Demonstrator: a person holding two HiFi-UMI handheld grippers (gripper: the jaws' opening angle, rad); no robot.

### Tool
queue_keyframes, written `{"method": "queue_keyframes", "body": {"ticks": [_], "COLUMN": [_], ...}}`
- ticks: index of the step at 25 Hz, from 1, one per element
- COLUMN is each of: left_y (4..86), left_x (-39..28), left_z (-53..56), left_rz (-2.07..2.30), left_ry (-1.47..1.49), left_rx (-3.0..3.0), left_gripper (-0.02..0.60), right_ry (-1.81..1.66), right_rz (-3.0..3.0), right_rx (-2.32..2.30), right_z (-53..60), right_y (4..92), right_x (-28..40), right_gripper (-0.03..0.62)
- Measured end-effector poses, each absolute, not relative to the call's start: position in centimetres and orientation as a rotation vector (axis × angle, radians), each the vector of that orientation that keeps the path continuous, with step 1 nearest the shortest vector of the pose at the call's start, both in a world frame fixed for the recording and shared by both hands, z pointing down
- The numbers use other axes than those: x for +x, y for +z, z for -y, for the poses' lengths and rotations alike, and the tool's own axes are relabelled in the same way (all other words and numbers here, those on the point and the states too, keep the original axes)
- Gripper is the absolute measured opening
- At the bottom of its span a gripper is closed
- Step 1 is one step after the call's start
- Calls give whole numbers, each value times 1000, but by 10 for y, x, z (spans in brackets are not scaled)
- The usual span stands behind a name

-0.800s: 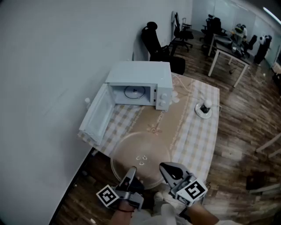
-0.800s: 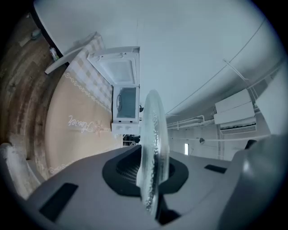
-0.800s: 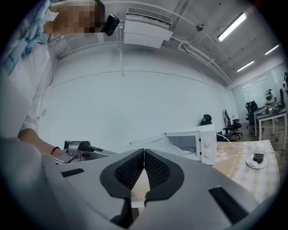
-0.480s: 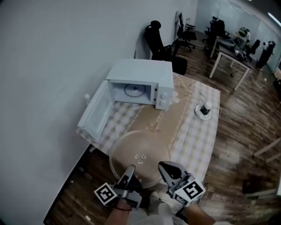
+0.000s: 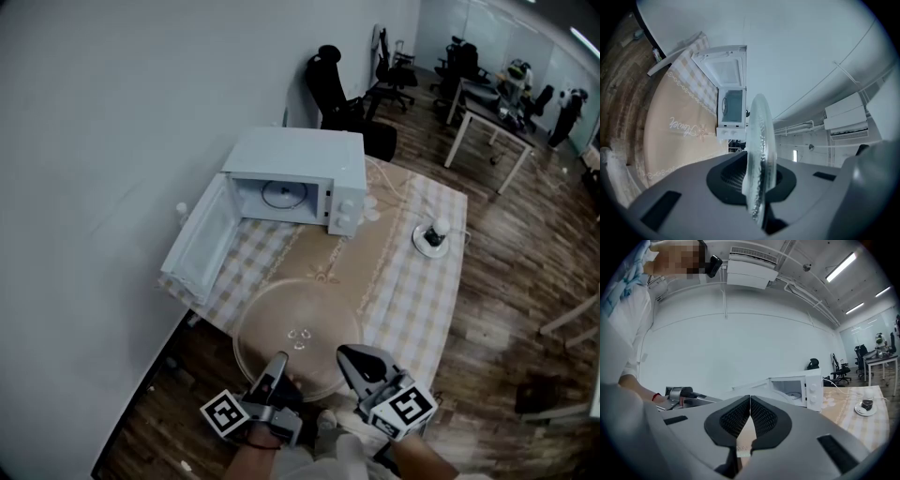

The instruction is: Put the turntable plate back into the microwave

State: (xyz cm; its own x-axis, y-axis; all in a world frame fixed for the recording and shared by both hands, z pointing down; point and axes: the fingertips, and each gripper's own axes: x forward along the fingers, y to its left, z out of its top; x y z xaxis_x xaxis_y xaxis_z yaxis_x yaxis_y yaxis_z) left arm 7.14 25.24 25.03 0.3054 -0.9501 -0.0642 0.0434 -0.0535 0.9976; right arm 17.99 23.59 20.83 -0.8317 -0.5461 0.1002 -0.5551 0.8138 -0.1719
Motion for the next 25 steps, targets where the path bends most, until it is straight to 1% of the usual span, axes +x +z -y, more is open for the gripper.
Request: {"method": "queue_keyframes", "body": {"ticks": [7,17,25], "left_y": [254,253,254], "left_x": [72,76,70], "left_z": [-252,-254,-248], "left_rz": [928,942,954], "left_ry": [-1041,-1062,-1101], "left_rx": [1350,1354,1351], "left_gripper": [17,17,15], "right_ry": [434,407,282], "right_rz": [3010,3001,2997], "right_rx": [851,778,716], "right_z": [-232,-233,-228], "right_y": [206,210,205], "right_x": [185,186,177], "right_gripper": [34,34,34]}}
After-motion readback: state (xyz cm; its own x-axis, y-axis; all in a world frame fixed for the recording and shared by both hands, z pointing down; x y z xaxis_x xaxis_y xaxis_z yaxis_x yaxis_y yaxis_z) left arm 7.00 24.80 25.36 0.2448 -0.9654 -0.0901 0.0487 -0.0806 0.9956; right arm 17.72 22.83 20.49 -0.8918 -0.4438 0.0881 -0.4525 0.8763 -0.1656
